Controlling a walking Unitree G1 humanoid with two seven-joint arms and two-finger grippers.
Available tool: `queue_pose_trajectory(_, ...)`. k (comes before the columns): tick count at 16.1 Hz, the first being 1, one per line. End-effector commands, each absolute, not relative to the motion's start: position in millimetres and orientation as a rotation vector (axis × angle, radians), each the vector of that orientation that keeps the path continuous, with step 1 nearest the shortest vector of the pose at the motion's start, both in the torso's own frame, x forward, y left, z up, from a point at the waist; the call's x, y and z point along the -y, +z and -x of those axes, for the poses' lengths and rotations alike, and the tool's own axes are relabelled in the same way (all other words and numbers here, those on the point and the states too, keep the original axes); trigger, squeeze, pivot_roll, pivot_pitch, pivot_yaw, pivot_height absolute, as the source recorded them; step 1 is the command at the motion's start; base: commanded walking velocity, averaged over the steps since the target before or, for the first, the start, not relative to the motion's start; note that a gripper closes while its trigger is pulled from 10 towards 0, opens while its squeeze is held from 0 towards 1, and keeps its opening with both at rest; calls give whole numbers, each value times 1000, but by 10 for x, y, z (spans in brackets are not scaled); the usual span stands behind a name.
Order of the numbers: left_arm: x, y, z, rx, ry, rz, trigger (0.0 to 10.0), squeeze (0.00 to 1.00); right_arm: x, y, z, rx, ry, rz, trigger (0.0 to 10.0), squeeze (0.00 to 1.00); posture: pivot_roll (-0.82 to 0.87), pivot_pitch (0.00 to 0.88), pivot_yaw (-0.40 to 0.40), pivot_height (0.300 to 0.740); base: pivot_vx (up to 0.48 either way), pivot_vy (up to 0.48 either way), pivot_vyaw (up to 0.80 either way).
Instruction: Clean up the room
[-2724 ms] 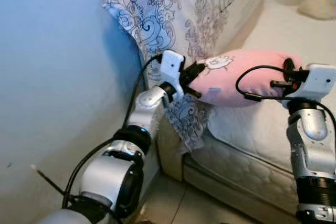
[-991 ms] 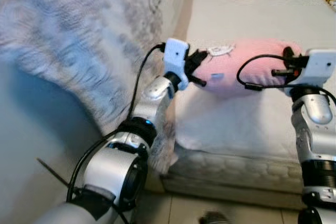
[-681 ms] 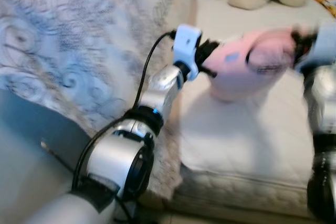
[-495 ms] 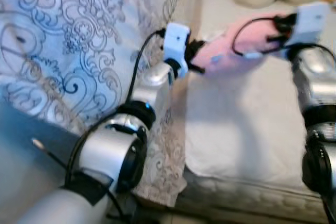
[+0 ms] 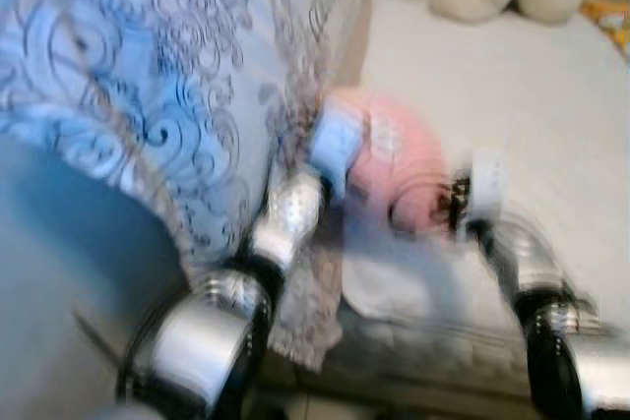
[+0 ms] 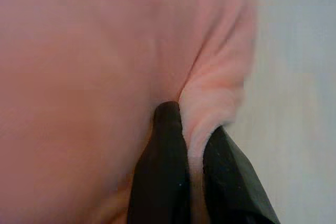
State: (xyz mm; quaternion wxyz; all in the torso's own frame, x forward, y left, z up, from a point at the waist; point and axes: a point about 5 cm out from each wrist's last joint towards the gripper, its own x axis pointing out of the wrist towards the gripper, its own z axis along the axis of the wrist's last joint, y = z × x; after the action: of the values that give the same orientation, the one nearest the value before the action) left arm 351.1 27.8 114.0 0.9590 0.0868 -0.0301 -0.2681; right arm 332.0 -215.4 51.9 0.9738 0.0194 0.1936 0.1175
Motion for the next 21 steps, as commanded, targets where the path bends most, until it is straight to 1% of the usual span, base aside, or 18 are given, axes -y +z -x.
queue_pose_trajectory(1, -209, 1054, -3426, 51, -568, -166, 10000, 0, 2153, 492, -3288, -387, 262, -10, 10000, 0, -44, 104, 24, 727, 0, 0, 0)
queue_pose_trajectory(3, -36, 869, -3234, -1, -632, -125, 10000, 0, 2252, 377, -3173, -429, 236, -10, 10000, 0, -51, 107, 28, 727, 0, 0, 0)
queue_pose_trajectory(4, 8, 813, -3185, -35, -638, -94, 10000, 0, 2323, 390, -3165, -427, 207, -25, 10000, 0, -61, 104, 31, 727, 0, 0, 0)
queue_pose_trajectory(5, 5, 813, -3194, -49, -626, -76, 10000, 0, 2351, 429, -3185, -411, 200, -29, 10000, 0, -68, 101, 33, 727, 0, 0, 0)
queue_pose_trajectory(7, -45, 911, -3279, -17, -607, -97, 10000, 0, 2363, 568, -3277, -334, 167, -49, 10000, 0, -80, 90, 39, 727, 0, 0, 0)
queue_pose_trajectory(8, -66, 947, -3310, -2, -598, -109, 10000, 0, 2384, 613, -3307, -308, 127, -65, 10000, 75, -83, 86, 39, 727, 0, 0, 0)
queue_pose_trajectory(9, -87, 998, -3343, 15, -590, -106, 10000, 1000, 2383, 662, -3334, -272, 104, -94, 10000, 1000, -84, 79, 37, 727, 0, 0, 0)
queue_pose_trajectory(10, -93, 1028, -3358, 28, -591, -115, 10000, 1000, 2390, 692, -3346, -248, 83, -101, 10000, 1000, -86, 76, 37, 727, 0, 0, 0)
queue_pose_trajectory(12, -128, 1128, -3401, 85, -590, -163, 10000, 1000, 2351, 770, -3354, -160, 56, -168, 10000, 1000, -92, 68, 37, 727, 0, 0, 0)
queue_pose_trajectory(13, -153, 1164, -3419, 112, -591, -201, 10000, 1000, 2329, 741, -3314, -148, 41, -193, 10000, 1000, -93, 65, 36, 727, 0, 0, 0)
queue_pose_trajectory(16, -241, 1252, -3484, 144, -568, -222, 10000, 1000, 2220, 667, -3191, -125, 7, -236, 10000, 1000, -92, 56, 36, 727, 0, 0, 0)
queue_pose_trajectory(17, -289, 1326, -3517, 167, -563, -215, 10000, 1000, 2133, 699, -3104, -81, -9, -222, 10000, 1000, -95, 47, 39, 727, 0, 0, 0)
queue_pose_trajectory(18, -391, 1429, -3545, 185, -545, -146, 10000, 1000, 2020, 842, -2950, 7, -18, -142, 10000, 1000, -102, 35, 44, 727, 0, 0, 0)
queue_pose_trajectory(19, -452, 1472, -3540, 195, -537, -110, 10000, 1000, 1973, 919, -2858, 49, -21, -86, 10000, 1000, -107, 29, 46, 727, 0, 0, 0)
queue_pose_trajectory(21, -600, 1492, -3388, 203, -534, -27, 10000, 1000, 1906, 1040, -2531, 129, -31, 40, 10000, 1000, -107, 8, 53, 727, 0, 0, 0)
